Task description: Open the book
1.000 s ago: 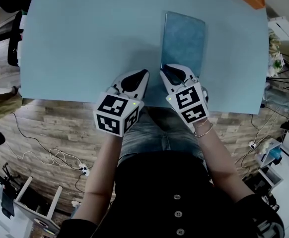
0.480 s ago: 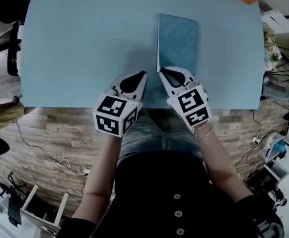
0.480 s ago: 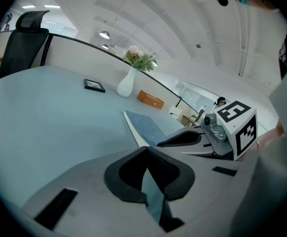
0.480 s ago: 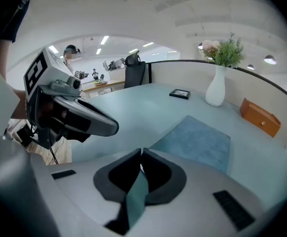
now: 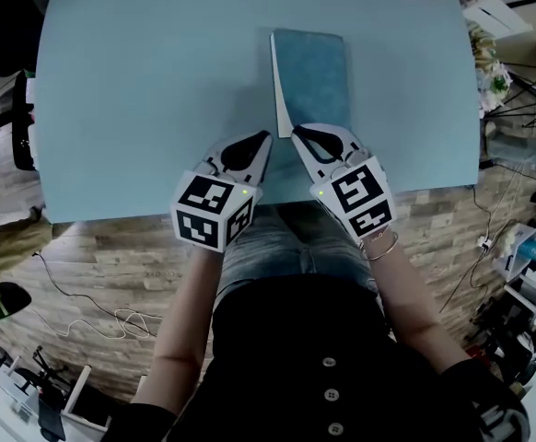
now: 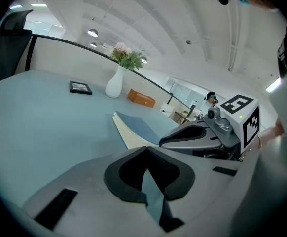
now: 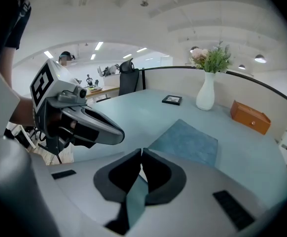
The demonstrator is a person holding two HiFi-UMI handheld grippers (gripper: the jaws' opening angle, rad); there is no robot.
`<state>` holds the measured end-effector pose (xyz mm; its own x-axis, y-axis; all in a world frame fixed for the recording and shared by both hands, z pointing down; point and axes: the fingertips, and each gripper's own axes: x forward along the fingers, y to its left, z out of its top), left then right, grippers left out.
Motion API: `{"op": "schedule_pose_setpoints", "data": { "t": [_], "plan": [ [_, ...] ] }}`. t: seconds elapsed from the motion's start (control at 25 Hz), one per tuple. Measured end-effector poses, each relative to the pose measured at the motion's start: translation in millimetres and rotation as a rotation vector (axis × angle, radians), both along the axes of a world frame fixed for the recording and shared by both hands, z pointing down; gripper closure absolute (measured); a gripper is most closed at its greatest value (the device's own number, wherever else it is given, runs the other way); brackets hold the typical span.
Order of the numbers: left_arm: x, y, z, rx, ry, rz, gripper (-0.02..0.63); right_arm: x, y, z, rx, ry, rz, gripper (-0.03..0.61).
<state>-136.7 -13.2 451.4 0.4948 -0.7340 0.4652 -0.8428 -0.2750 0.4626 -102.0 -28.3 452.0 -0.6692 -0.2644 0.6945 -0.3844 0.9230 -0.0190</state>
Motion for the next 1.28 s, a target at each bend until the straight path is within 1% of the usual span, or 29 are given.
{"op": "schedule_pose_setpoints", "data": {
  "t": [0.36,0.68,0.84,1.16,1.28],
  "plan": [
    [12,-14,-8,0.032,-0.009,0.107,0.603,18,-4,-16,0.011,-0.028,0.114,0.565],
    [31,-25,-18,0.062,-0.018,0.191,0.603,36,-12,-37,0.016,-0.094,0.216,0.566],
    [40,-31,-24,0.075,-0.025,0.203,0.603,46,-17,-46,0.004,-0.137,0.247,0.566],
    [60,-47,-33,0.089,-0.044,0.199,0.603,68,-26,-62,0.004,-0.193,0.245,0.566],
    [71,-51,-36,0.093,-0.06,0.215,0.603,81,-31,-67,0.0,-0.215,0.257,0.566]
  ]
}}
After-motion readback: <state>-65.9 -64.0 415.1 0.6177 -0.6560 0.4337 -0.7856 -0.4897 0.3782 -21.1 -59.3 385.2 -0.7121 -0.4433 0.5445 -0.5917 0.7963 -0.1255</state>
